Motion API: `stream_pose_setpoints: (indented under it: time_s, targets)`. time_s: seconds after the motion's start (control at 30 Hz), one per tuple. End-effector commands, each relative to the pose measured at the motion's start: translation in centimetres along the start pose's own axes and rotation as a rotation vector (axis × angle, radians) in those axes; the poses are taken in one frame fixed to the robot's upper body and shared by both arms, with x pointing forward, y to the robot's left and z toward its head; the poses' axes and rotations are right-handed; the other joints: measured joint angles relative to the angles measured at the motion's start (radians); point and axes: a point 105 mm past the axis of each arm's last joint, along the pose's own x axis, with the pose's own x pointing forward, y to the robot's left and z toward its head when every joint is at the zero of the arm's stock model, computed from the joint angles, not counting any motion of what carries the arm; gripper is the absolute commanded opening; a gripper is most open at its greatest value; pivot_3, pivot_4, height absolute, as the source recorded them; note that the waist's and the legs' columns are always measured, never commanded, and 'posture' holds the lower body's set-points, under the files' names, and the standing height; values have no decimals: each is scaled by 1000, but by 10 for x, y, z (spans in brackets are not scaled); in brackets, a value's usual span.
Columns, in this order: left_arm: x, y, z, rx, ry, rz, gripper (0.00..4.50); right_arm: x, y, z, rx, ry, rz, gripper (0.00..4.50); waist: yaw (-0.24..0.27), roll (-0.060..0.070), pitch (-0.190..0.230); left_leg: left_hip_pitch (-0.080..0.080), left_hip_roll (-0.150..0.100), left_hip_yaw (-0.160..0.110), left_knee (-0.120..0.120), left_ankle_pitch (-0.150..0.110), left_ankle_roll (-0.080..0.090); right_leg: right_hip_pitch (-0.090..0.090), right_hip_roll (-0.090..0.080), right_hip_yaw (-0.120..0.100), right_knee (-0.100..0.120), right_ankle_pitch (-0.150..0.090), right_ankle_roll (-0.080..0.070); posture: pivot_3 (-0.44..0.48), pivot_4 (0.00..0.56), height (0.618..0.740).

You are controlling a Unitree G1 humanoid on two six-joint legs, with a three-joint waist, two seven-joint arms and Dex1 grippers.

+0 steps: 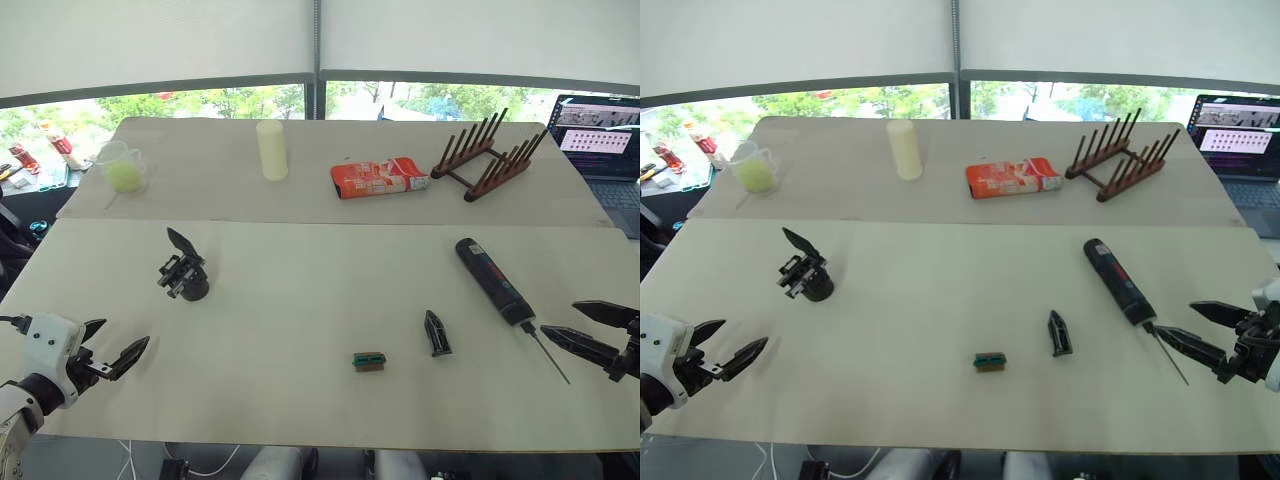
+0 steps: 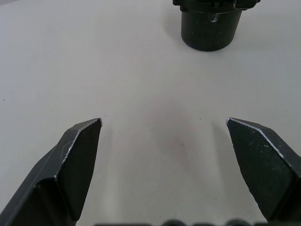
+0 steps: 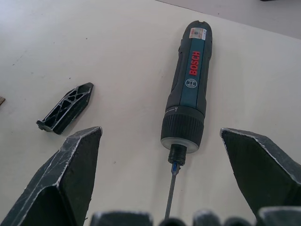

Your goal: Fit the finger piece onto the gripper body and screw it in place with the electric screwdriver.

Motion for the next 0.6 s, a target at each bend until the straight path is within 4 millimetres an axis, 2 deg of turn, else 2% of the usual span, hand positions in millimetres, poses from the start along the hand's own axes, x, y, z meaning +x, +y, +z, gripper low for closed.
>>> stream_pose_setpoints:
  time_s: [0.03,0.1,0.23,0.33,0.6]
  targets:
    - [4,-7,8,34,-32,-22,4500,10,10,21,-38,-56,50,4457,0,0,0,0,0,0,0,0,0,0,0,0,0,0,0,0,150,740]
    - [16,-17,9,38,-40,-61,4500,31,33,45,-88,-107,174,4457,-7,1,0,1,0,2,0,0,0,0,0,1,0,1,-1,0,150,740]
    - [28,-22,11,48,-54,-85,4500,50,55,66,-120,-158,291,4457,-4,-1,0,1,4,4,1,1,-2,0,0,1,1,2,-2,0,150,740]
    - [45,-24,16,49,-88,-80,4500,72,86,87,-164,-220,438,4457,-3,-1,0,1,6,4,1,1,-2,-1,3,0,0,3,-4,0,150,740]
    - [67,-23,25,-10,-145,-64,4500,86,121,100,-207,-256,584,4457,0,-2,1,-1,8,4,1,1,-2,-2,5,-3,-5,5,-6,0,150,740]
